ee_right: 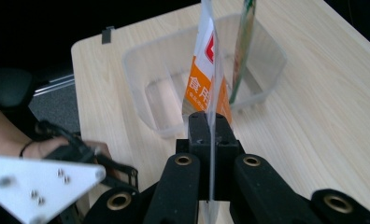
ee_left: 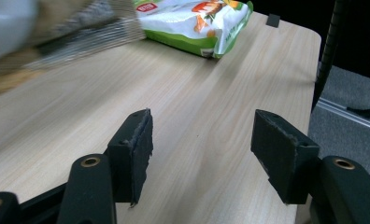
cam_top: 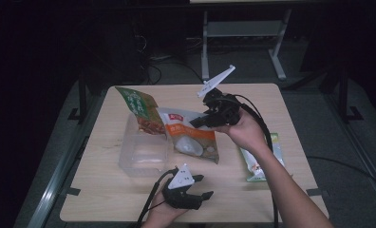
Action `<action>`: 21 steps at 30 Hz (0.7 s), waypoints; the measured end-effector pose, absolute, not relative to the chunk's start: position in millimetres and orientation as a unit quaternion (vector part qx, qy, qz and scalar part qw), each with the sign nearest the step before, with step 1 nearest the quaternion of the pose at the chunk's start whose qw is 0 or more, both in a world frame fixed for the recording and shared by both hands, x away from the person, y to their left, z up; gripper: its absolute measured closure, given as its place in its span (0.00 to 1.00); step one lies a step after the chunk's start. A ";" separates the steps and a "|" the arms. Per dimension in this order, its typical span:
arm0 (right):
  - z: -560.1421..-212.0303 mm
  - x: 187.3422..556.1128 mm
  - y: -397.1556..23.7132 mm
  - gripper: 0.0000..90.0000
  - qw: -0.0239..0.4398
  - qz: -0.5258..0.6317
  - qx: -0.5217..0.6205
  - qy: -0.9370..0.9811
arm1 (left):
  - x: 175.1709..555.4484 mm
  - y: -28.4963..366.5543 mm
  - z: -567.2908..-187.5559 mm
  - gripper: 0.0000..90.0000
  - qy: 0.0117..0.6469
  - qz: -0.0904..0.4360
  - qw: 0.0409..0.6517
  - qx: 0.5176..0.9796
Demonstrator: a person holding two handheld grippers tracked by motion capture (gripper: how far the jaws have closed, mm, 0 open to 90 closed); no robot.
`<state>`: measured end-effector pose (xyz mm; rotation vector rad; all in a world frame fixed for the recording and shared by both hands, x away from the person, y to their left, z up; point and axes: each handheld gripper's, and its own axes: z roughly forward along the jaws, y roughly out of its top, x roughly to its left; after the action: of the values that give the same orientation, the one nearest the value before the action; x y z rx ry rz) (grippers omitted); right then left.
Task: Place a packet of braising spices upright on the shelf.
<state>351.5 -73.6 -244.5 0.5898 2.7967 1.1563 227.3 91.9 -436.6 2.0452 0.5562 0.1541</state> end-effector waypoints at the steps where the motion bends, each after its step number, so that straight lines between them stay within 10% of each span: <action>1: -242.6 352.7 -69.4 1.00 0.030 0.376 0.189 0.907 | 227.3 91.7 -436.7 0.41 0.225 0.066 0.486 0.842; 21: -227.9 375.1 0.2 1.00 0.017 0.385 0.160 0.909 | 228.1 94.2 -435.5 0.32 0.212 0.074 0.490 0.842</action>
<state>375.1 0.2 -227.9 0.4984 2.8244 1.1966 228.1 94.2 -435.5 2.0455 0.5144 0.1793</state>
